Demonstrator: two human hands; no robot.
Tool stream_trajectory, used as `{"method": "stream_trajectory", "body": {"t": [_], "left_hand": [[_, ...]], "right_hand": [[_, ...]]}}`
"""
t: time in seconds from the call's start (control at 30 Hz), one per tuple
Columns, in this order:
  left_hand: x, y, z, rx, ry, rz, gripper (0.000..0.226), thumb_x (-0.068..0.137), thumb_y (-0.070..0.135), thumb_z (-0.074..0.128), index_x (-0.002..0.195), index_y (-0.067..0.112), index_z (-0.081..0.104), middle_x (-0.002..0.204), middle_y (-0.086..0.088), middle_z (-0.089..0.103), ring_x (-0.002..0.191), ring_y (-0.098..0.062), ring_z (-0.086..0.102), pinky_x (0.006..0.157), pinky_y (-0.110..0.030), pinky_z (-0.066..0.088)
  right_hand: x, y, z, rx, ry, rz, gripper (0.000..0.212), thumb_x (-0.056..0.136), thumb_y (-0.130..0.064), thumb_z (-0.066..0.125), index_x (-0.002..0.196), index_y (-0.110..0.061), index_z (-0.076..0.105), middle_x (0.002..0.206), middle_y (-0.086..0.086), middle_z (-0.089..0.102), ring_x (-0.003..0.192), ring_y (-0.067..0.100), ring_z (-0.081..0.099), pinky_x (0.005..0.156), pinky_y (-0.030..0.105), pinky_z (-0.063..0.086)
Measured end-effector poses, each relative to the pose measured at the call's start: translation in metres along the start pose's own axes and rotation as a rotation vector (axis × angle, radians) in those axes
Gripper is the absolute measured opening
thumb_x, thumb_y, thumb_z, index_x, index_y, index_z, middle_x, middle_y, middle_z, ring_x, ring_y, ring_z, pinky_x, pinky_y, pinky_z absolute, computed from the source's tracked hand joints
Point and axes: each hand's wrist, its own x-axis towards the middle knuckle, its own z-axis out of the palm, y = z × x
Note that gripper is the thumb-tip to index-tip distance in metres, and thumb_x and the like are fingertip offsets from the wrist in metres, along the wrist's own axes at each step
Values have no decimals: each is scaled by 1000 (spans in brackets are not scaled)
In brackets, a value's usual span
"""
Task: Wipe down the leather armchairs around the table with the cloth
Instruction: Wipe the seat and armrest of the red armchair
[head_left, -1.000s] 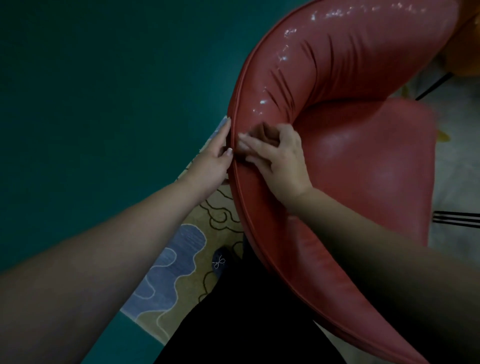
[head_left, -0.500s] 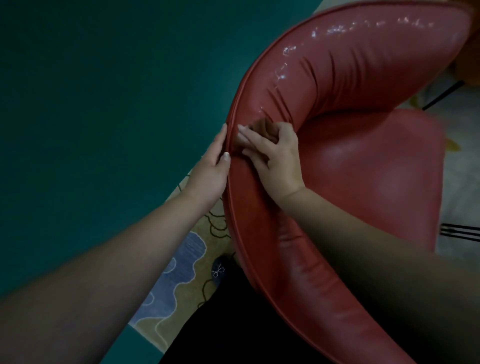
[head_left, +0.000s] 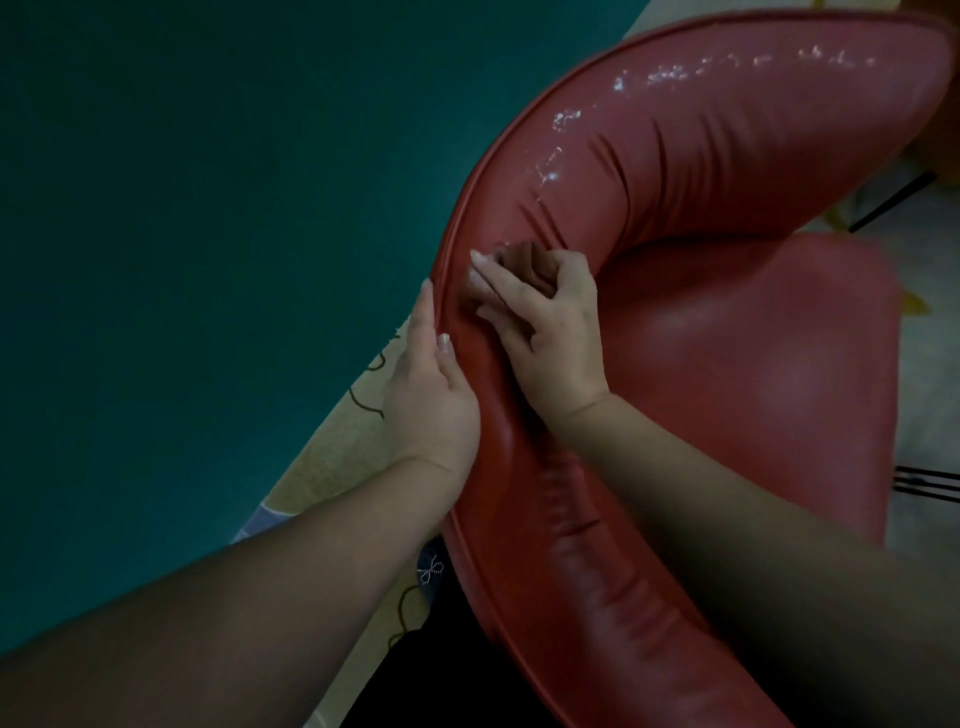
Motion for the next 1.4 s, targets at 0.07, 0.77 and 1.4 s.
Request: {"method": "stream_trajectory", "body": {"t": [0.07, 0.77, 1.4], "left_hand": [[-1, 3, 1, 75, -3, 1, 51, 101, 32, 32, 148, 45, 17, 105, -5, 65, 81, -25, 62, 52, -16, 28], [-1, 6, -5, 132, -63, -6, 57, 94, 40, 25, 148, 49, 8, 94, -11, 65, 72, -29, 60, 63, -27, 36], [-4, 5, -6, 139, -67, 16, 56, 96, 41, 25, 148, 49, 8, 90, -2, 60, 64, -16, 49, 63, -25, 33]], "right_hand": [[7, 1, 2, -6, 37, 0, 36, 89, -25, 67, 125, -26, 65, 113, 13, 52, 104, 30, 53, 95, 44, 46], [-13, 12, -1, 20, 7, -14, 37, 90, -28, 64, 127, -29, 62, 116, 9, 53, 107, 25, 51, 94, 43, 46], [45, 2, 9, -1, 85, 202, 38, 90, -32, 65, 128, -32, 62, 116, 8, 50, 109, 24, 50, 98, 25, 39]]}}
